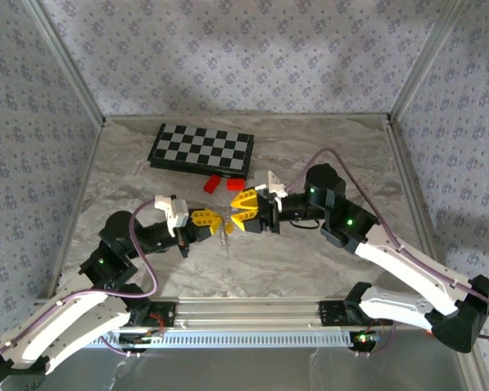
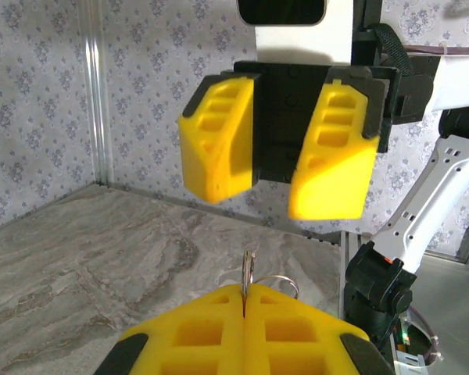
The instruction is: Put the keys on the keyring
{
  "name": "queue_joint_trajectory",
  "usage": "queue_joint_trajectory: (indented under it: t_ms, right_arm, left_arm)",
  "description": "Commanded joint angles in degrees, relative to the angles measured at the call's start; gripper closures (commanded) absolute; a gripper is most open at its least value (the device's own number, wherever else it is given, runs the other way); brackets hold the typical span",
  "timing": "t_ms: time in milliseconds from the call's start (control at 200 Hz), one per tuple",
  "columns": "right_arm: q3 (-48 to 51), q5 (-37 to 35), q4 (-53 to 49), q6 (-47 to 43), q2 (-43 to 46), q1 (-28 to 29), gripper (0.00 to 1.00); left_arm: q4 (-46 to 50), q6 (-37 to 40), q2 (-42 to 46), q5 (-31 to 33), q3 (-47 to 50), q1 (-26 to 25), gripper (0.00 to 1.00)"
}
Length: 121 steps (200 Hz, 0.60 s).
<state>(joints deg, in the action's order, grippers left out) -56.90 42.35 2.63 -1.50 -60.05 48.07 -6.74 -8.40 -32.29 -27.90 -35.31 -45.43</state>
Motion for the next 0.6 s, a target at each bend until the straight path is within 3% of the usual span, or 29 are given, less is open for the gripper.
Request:
queue_joint_trajectory:
  t_ms: [0,305,600]
  right_arm:
    - [-2.57,2.51,-1.99,-1.16,0.28,0.69,0.65]
    - [-3.43,-0.12,-5.44,-4.3,-0.58,2.18,0.74]
    - [-3.12,-3.49,-4.52,-4.24,-0.5,2.35,0.75]
  left_arm:
    - [-2.82,0.74,0.83,-1.77,-2.22,-0.36,1.0]
    - [-2.01,0.74,1.13,-1.79,-2.55,-0.61,1.0]
    - [-0.46,1.46,1.26,-1.94,-3.44,-0.76,1.0]
